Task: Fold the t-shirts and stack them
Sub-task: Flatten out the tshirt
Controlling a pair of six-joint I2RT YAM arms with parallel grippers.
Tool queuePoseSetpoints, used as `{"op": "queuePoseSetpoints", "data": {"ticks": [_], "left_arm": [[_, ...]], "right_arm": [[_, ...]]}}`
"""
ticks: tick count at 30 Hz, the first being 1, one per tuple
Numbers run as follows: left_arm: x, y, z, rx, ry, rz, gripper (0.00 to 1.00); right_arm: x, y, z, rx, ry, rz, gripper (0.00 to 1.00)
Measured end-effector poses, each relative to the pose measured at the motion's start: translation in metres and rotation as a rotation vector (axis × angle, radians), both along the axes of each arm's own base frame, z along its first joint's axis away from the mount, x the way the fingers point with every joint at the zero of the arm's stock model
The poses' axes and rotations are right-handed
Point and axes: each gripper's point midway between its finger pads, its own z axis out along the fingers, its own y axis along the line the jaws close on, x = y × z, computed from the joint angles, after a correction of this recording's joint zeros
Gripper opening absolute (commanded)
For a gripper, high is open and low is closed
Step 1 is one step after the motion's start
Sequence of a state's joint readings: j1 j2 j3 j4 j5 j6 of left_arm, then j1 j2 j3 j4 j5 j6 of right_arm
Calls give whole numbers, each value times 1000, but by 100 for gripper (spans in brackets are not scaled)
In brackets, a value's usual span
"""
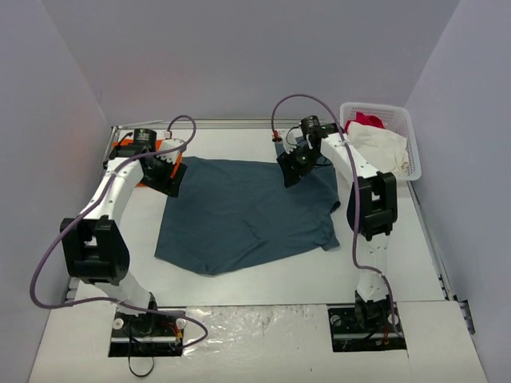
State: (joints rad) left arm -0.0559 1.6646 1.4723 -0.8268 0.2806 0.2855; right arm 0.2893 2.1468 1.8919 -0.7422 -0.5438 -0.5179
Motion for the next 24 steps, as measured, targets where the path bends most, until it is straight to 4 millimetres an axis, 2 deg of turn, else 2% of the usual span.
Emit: {"op": "queuePoseSetpoints", "data": {"ticks": [5,12,18,24], "left_arm": [[-42,7,4,1,-6,-25,68],[-70,18,-13,6,30,-5,68],[-82,25,-30,0,70,22,68],[-83,29,-34,-11,73,42,68]], "right_arm": [[-12,4,-33,8,103,34,47],[-19,5,-64,5,177,56,46],[-10,8,-71,4,171,68,47],[-3,12,-71,9,157,78,48]]}}
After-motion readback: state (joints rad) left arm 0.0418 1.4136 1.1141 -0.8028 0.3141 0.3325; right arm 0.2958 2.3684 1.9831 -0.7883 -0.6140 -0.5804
